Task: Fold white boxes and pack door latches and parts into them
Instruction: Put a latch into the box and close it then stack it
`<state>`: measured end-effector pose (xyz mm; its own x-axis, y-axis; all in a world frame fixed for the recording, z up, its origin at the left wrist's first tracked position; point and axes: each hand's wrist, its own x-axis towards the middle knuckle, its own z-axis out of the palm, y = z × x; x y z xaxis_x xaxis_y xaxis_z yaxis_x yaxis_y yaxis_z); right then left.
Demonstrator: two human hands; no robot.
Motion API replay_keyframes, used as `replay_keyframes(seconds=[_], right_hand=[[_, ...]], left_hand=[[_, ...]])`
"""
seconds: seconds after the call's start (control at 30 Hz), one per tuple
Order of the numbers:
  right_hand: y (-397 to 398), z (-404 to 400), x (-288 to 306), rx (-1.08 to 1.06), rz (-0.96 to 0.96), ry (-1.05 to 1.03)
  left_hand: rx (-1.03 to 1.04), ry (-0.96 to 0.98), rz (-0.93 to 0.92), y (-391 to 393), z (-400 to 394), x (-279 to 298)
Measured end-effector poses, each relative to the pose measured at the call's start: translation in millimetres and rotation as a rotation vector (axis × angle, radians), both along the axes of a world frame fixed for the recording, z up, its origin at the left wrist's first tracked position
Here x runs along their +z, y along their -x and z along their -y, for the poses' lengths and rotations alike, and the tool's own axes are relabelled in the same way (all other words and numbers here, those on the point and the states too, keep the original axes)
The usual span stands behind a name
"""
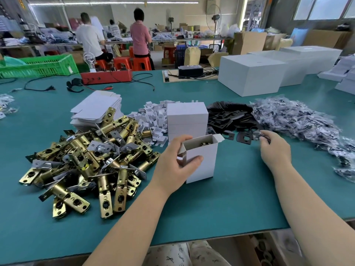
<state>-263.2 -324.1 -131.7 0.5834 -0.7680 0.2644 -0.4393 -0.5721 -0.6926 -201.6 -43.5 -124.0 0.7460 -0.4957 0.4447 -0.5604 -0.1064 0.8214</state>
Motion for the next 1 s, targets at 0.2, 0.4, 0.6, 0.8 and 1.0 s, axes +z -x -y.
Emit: replay_keyframes(seconds=[0.2, 0.4, 0.6, 0.8, 1.0], right_hand=[[1.8, -58.4, 52.5, 0.410, 0.477, -0.390], [2.6, -116.8, 102.5, 0.886, 0.206, -0.097], [-4.6, -143.5, 101.0, 0.728, -0.050, 0.249], [-1.3, -156.8, 95.7, 0.716, -0.033, 0.434], [5.3, -157.3, 84.3, 0.809, -0.213, 0.594]], left_hand=[[0.000, -0.040, 0.030, -2.4, 0.2, -0.8], [-0.034, 0.009, -0.028, -3.0, 0.5, -3.5], [-0.043, 0.007, -0.043, -2.4, -0.8, -4.2], [-0.057, 0.006, -0.075, -2.0, -1.3, -3.3], [-0.078, 0.012, -0.080, -1.8, -1.8, -2.4]])
